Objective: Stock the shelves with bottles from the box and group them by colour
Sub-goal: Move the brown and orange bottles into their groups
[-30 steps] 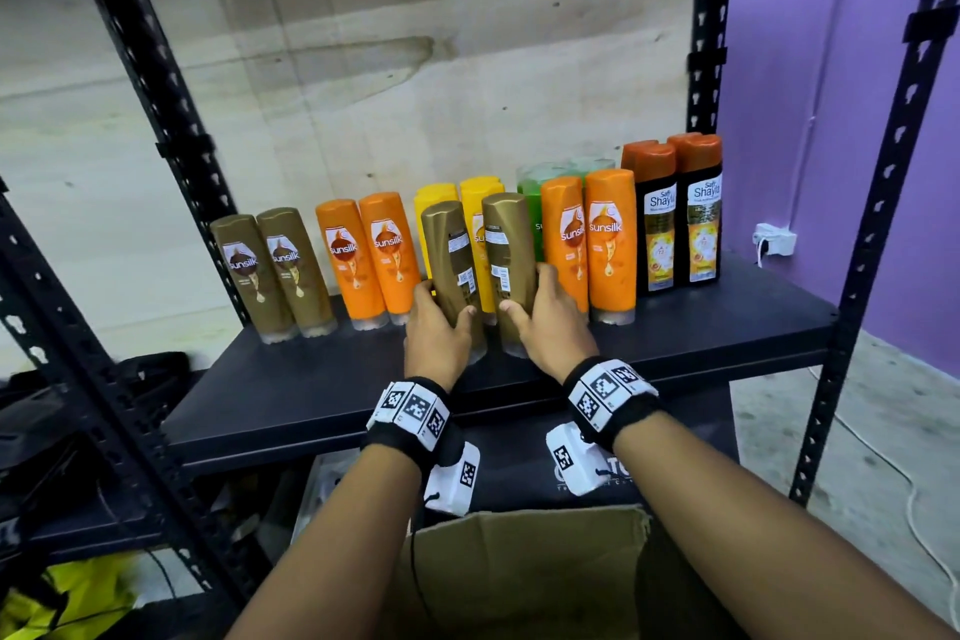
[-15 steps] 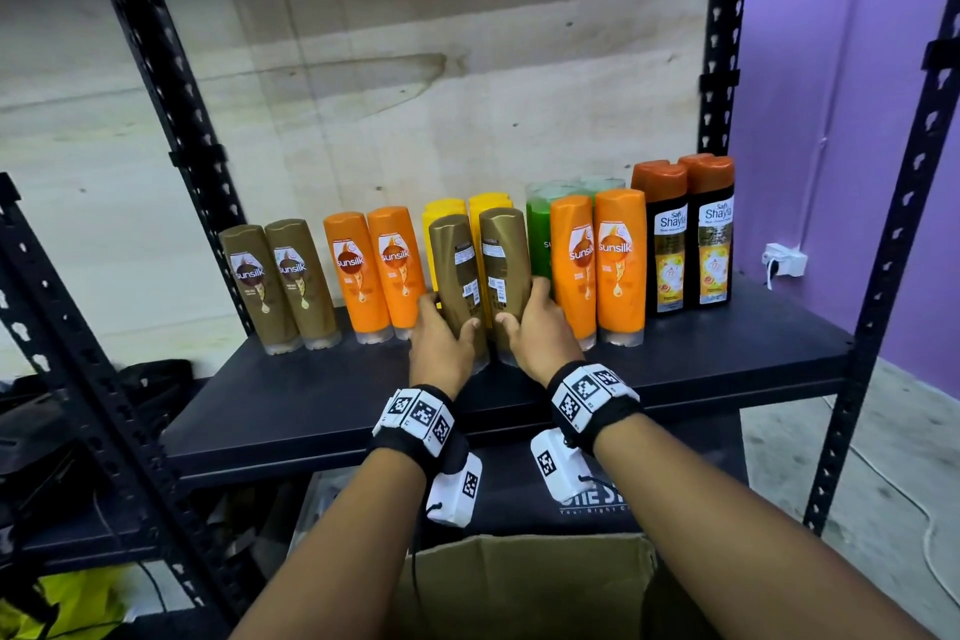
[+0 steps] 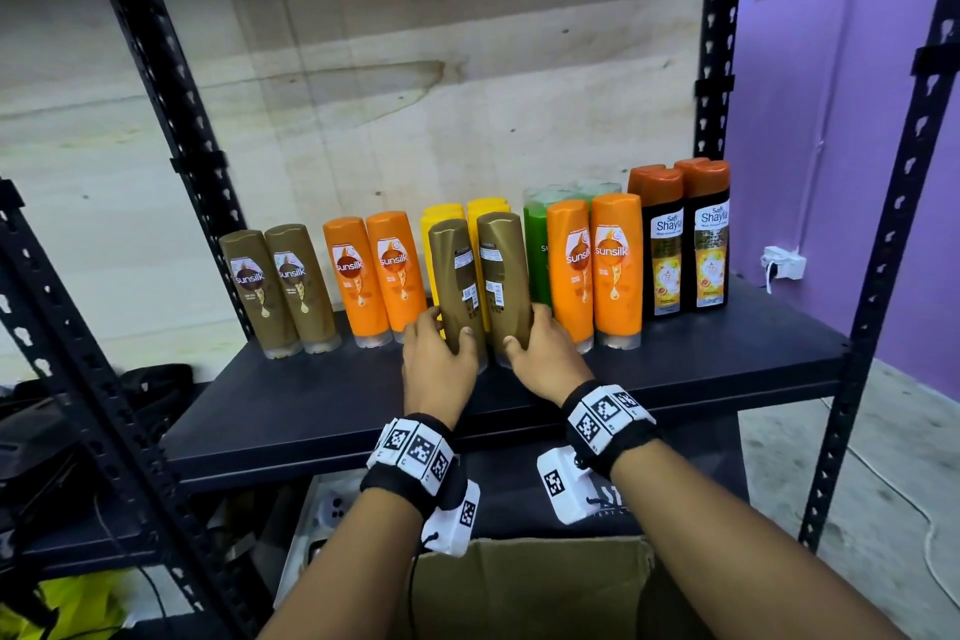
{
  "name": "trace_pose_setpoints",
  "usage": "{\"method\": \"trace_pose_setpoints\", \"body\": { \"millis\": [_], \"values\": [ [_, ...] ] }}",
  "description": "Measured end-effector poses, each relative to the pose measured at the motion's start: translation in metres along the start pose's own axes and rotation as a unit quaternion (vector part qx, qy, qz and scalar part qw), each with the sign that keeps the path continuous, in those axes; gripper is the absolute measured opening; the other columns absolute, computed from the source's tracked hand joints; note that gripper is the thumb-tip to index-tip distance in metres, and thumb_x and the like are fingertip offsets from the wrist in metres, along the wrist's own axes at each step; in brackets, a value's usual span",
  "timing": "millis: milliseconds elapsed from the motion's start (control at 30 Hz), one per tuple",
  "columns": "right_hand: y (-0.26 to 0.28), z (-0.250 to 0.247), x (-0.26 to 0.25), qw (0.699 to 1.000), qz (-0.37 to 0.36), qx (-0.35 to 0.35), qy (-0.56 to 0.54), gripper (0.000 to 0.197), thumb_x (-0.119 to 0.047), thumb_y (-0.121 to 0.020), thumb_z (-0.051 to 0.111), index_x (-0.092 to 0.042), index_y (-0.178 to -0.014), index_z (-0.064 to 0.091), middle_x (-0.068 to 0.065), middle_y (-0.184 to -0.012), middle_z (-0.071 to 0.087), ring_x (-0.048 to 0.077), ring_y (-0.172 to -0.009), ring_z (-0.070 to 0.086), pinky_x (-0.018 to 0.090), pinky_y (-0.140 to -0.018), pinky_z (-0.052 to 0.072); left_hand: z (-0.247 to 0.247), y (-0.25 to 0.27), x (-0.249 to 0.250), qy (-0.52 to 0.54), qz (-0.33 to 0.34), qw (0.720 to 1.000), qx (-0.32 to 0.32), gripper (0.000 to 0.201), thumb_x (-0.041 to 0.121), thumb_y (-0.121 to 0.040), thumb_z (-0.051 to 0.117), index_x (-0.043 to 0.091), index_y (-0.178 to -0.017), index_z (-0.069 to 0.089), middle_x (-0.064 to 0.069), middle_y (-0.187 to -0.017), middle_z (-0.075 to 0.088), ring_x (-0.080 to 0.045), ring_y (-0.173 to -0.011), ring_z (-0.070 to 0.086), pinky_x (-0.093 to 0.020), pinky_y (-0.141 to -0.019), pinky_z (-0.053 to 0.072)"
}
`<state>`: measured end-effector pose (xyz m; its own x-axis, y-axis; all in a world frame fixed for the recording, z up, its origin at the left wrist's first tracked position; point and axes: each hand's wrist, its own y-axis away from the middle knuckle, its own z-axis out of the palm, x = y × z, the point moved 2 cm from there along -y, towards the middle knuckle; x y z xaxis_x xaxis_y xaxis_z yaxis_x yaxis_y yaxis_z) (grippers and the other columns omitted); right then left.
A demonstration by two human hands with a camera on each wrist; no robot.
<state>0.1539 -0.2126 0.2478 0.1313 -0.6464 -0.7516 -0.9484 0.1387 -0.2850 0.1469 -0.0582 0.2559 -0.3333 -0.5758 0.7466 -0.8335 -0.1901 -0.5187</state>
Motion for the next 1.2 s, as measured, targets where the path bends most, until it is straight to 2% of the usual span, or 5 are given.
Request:
{"method": "trace_pose_setpoints", "body": {
  "millis": [200, 400, 667, 933, 1200],
  "values": [
    [0.01, -0.024, 0.009, 0.996, -0.036, 0.017, 0.079, 0.036, -0.032, -0.101, 0.054, -0.014, -0.131, 0.052, 0.007, -0.128, 0.056, 0.025, -0.118, 0.055, 0.044, -0.099, 0.05, 0.004, 0.016, 0.027, -0.018, 0.064, 0.997, 0.026, 0.015, 0.029, -0.096, 0.062, 0.018, -0.105, 0.058, 0.002, -0.11, 0.055, -0.016, -0.095, 0.061, -0.043, -0.085, 0.055],
    [0.024, -0.065, 0.022, 0.98, -0.088, 0.075, 0.16, 0.02, -0.026, -0.099, 0.052, -0.013, -0.11, 0.062, 0.007, -0.116, 0.059, 0.025, -0.107, 0.057, 0.041, -0.086, 0.053, 0.031, 0.019, 0.063, -0.077, 0.11, 0.99, -0.033, 0.021, 0.033, -0.097, 0.057, 0.015, -0.096, 0.067, -0.003, -0.097, 0.067, -0.021, -0.088, 0.066, -0.039, -0.077, 0.057],
    [0.019, -0.109, 0.052, 0.986, -0.046, 0.144, 0.067, 0.03, -0.028, -0.096, 0.057, -0.017, -0.123, 0.051, 0.005, -0.124, 0.048, 0.026, -0.111, 0.057, 0.045, -0.093, 0.051, 0.069, 0.022, 0.088, -0.017, 0.11, 0.988, -0.106, 0.051, 0.031, -0.098, 0.058, 0.01, -0.143, 0.046, -0.012, -0.138, 0.055, -0.026, -0.126, 0.054, -0.041, -0.106, 0.046],
    [-0.002, -0.107, 0.08, 0.991, -0.002, 0.135, -0.012, 0.07, -0.03, -0.095, 0.064, -0.017, -0.153, 0.026, 0.01, -0.153, 0.036, 0.027, -0.135, 0.045, 0.043, -0.108, 0.041, 0.095, 0.021, 0.086, 0.045, 0.049, 0.984, -0.163, 0.076, 0.023, -0.099, 0.057, 0.017, -0.159, 0.01, -0.016, -0.149, 0.049, -0.035, -0.129, 0.055, -0.048, -0.108, 0.045],
    [-0.018, -0.099, 0.091, 0.994, 0.022, 0.102, -0.027, 0.059, -0.022, -0.098, 0.062, -0.015, -0.149, 0.033, 0.012, -0.146, 0.049, 0.031, -0.132, 0.05, 0.045, -0.109, 0.044, 0.113, 0.012, 0.078, -0.016, 0.005, 0.989, -0.145, 0.05, 0.026, -0.101, 0.055, 0.014, -0.145, 0.035, -0.018, -0.133, 0.061, -0.037, -0.118, 0.06, -0.043, -0.096, 0.049]
  ]
}}
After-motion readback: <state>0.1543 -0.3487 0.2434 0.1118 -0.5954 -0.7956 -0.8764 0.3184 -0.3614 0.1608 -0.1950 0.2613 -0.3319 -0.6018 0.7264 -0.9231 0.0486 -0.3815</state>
